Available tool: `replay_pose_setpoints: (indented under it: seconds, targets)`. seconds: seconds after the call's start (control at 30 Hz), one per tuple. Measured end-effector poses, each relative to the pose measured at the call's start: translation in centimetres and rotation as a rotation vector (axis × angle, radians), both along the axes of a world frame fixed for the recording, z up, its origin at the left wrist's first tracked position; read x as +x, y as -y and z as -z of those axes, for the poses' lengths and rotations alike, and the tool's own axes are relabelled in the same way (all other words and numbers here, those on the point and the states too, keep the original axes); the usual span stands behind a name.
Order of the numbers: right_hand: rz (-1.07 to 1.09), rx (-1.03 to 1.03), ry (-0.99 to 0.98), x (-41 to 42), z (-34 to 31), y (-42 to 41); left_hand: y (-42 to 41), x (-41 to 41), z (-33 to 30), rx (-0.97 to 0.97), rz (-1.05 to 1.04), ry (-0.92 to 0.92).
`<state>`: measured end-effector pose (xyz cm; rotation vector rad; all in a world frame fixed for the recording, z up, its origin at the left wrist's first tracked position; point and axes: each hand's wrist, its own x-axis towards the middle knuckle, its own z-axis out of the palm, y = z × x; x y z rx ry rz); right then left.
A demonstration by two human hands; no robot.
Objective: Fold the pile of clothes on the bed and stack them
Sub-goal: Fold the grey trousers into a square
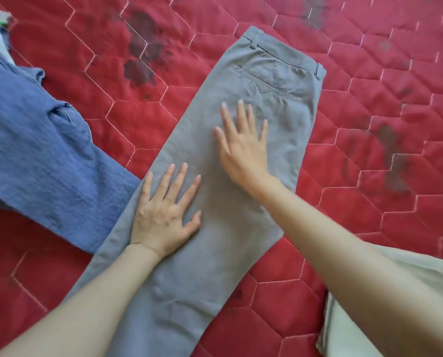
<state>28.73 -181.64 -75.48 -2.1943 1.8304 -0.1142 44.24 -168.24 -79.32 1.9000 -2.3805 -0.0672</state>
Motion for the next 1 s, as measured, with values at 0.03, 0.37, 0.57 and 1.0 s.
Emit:
replay_pose_setpoints:
  seconds: [0.03, 0.37, 0.57, 1.0]
  targets:
    - [-0.099, 0.037, 0.01, 0.7, 0.3, -4.1, 0.0, 0.1, -0.1, 0.0, 0.001, 0.002]
    - [0.355, -0.07, 0.182, -14.2, -0.1, -15.1, -0.5, -0.4, -0.2, 0.05, -0.032, 0.012]
    - [0.346, -0.131, 0.382, -12.8, -0.5, -15.6, -2.6, -2.1, 0.2, 0.038, -0.07, -0.042]
    - [0.559, -0.205, 0.279, -14.2, 0.3, -13.6, -2.5, -1.8, 0.4, -0.029, -0.074, -0.064]
